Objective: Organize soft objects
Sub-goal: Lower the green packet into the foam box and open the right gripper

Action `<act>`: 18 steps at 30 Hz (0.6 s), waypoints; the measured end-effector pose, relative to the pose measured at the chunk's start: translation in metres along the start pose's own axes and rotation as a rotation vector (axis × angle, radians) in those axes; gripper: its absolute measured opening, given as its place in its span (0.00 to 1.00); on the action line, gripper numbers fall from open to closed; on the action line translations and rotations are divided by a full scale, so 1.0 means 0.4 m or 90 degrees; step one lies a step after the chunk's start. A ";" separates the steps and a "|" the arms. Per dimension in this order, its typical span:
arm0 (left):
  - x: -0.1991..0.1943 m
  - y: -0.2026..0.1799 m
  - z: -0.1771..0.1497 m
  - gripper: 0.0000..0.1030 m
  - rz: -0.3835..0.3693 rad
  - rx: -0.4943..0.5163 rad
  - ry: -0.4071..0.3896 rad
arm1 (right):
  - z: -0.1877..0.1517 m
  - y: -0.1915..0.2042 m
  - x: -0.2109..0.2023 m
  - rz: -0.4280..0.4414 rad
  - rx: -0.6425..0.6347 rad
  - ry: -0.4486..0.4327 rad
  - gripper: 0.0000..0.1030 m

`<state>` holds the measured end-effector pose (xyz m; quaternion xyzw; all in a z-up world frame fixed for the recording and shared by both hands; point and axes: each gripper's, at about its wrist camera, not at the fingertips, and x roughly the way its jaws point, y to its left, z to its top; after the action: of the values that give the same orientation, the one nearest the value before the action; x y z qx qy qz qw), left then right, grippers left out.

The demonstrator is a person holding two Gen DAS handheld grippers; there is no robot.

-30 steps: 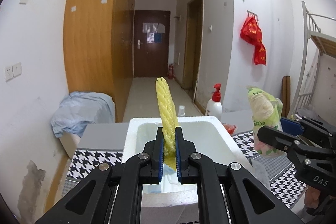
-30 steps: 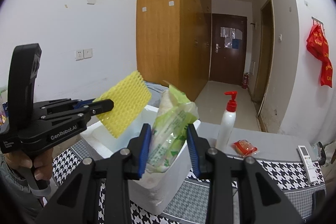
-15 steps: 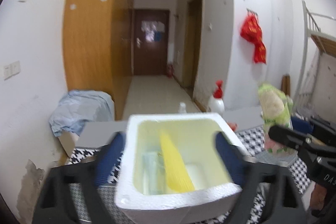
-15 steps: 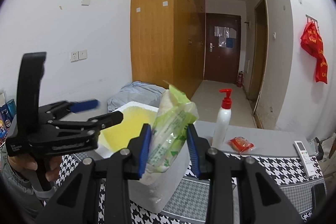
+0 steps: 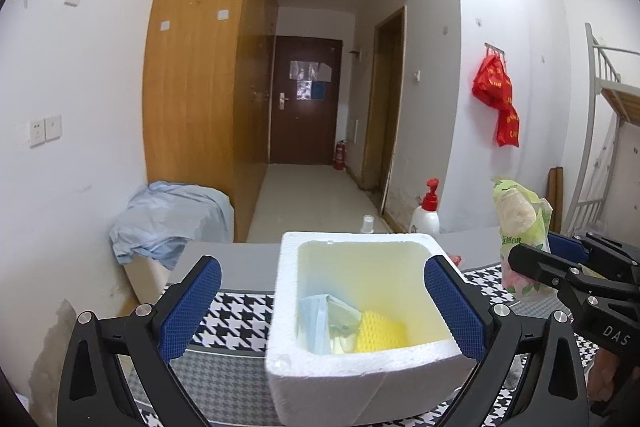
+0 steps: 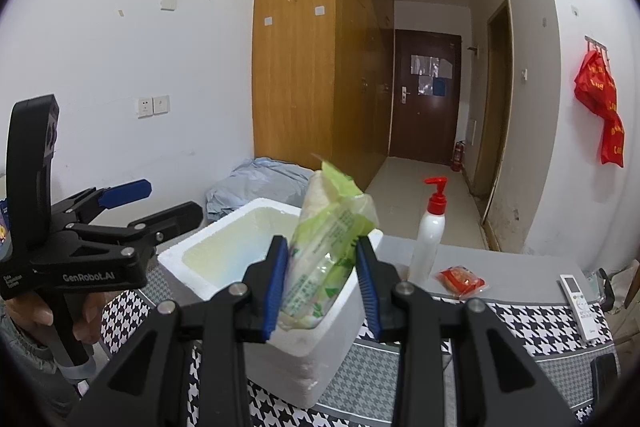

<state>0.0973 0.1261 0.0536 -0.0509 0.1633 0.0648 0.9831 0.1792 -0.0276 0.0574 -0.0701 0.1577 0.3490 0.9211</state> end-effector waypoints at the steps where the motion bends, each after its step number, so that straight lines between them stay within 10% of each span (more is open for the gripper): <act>1: -0.001 0.005 0.000 0.99 -0.005 -0.003 0.003 | 0.001 0.003 0.000 0.002 -0.002 -0.002 0.38; 18: -0.081 0.072 -0.018 0.99 0.069 -0.014 -0.035 | 0.023 0.048 0.074 0.036 -0.016 0.025 0.38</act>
<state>0.0606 0.1501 0.0552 -0.0508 0.1381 0.1211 0.9817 0.1897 0.0073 0.0557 -0.0838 0.1734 0.3757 0.9065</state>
